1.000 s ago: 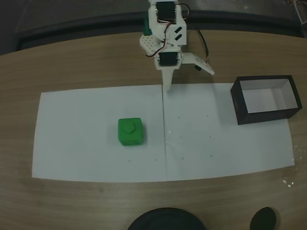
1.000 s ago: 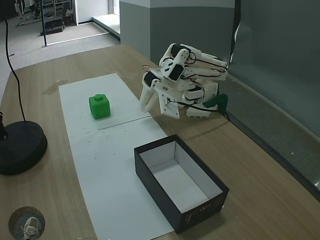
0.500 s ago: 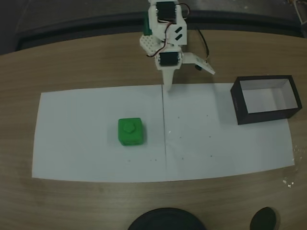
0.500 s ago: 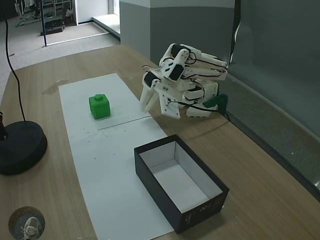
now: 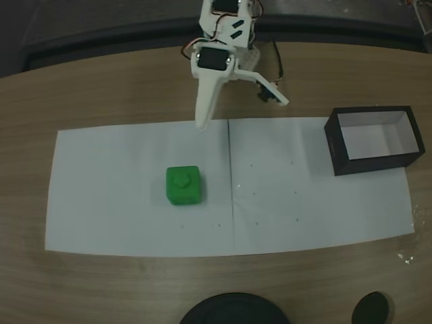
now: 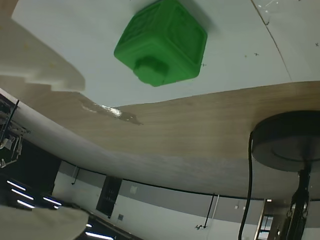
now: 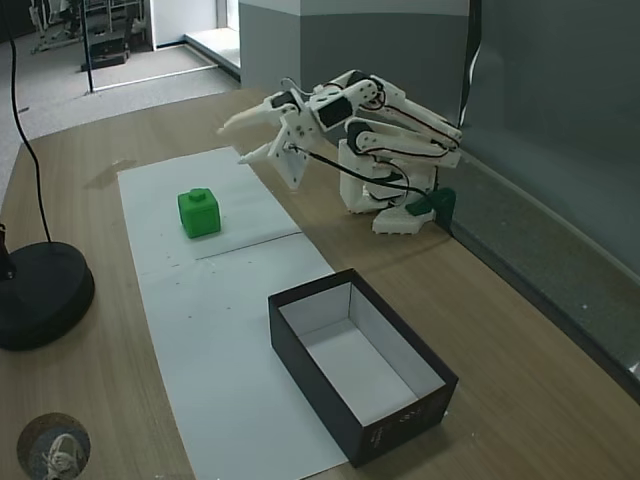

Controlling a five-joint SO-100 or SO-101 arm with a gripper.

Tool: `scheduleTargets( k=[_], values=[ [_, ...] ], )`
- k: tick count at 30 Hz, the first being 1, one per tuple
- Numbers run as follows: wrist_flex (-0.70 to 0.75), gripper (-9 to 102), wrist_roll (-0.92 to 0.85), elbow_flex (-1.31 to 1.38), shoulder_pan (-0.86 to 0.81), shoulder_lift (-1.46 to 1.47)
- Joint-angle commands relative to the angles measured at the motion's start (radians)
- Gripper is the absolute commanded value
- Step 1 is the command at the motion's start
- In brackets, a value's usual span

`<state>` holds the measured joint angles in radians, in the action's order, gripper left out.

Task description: Grab a green square and put it in the box.

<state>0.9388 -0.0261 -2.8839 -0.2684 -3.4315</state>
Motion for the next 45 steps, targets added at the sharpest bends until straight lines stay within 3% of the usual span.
scheduleTargets(
  k=[1, 6, 14, 19, 31, 38, 45],
  values=[
    [0.005, 28, 0.003, 0.123, -0.005, 0.126],
    [0.06, 29, 0.0, 0.341, -0.005, 0.526],
    [0.313, 38, -0.028, 0.848, -0.005, 1.318],
    [0.327, 38, -0.051, 1.043, -0.012, 1.635],
    [0.327, 38, -0.06, 1.281, -0.069, 1.968],
    [0.325, 12, -0.058, 1.318, -0.069, 2.022],
    [0.393, 11, -0.058, 1.401, -0.015, 1.968]
  ],
)
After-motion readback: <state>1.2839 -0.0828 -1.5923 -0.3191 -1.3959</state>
